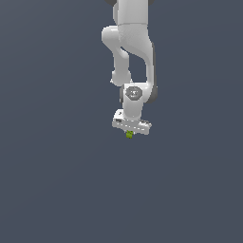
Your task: Pick up the object and move it to a goal position.
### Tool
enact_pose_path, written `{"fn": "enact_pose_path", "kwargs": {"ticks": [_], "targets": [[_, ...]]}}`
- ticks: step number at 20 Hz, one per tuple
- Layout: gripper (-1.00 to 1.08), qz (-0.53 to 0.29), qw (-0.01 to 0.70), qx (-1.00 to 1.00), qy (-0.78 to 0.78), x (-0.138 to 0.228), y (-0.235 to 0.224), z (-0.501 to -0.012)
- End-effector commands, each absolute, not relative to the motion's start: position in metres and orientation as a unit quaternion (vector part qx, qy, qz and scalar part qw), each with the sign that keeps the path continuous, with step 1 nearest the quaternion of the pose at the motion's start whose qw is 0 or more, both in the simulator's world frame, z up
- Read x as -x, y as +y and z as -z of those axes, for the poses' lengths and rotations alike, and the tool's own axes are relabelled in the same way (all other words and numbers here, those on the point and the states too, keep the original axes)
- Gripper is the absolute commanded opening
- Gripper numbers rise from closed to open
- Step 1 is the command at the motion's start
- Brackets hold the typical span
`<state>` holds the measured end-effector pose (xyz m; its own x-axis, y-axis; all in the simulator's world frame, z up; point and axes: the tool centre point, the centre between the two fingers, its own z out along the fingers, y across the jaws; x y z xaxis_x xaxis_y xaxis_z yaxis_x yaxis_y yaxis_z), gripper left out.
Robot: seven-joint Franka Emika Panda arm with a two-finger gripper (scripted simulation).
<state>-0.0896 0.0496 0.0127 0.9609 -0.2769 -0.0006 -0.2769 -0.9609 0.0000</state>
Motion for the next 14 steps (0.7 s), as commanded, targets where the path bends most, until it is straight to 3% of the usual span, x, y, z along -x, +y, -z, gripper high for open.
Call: {"fn": "enact_pose_path", "kwargs": {"ticks": [1, 14], "targets": [[-1.00, 0.000, 0.000, 0.990, 0.140, 0.089, 0.049, -0.012], [-1.00, 0.000, 0.000, 0.990, 0.140, 0.088, 0.056, -0.023]]}}
